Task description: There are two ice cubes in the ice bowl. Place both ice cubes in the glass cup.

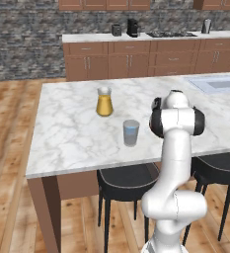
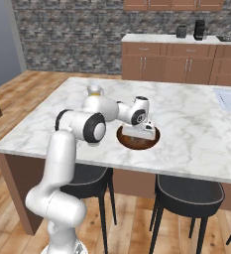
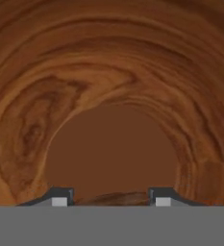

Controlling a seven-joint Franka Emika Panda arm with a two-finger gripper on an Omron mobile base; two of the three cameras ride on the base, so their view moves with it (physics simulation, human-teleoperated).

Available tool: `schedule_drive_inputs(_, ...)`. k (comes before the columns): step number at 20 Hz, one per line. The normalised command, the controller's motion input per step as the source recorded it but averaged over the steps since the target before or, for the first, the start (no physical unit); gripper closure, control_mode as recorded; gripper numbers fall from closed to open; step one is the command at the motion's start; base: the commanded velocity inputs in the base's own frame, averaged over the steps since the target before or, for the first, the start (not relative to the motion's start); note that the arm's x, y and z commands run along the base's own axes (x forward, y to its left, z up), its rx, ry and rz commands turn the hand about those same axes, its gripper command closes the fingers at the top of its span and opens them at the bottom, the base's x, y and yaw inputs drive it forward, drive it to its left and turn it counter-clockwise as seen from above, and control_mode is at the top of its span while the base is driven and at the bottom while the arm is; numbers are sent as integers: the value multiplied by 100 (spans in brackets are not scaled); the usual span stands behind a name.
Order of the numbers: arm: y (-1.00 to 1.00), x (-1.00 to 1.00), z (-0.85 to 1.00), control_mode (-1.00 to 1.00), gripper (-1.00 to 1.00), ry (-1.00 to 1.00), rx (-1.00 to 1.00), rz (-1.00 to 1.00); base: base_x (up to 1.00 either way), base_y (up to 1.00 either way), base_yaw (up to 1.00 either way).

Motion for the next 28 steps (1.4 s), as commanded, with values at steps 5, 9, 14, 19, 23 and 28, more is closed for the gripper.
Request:
schedule_drive_inputs(5, 5, -51, 21, -100, 100, 0, 7, -2, 0, 0, 0)
schedule_drive_inputs(9, 24, -36, 90, -100, 100, -3, 14, -3, 0, 0, 0)
schedule_drive_inputs(14, 73, -34, 100, -100, 100, -9, 4, -2, 0, 0, 0)
schedule_drive_inputs(19, 100, -8, 99, -100, 100, -3, 0, -4, 0, 0, 0)
schedule_drive_inputs(23, 100, 0, 73, -100, 100, 0, -3, -8, 0, 0, 0)
schedule_drive_inputs(28, 100, 2, 15, -100, 100, 11, -8, -9, 0, 0, 0)
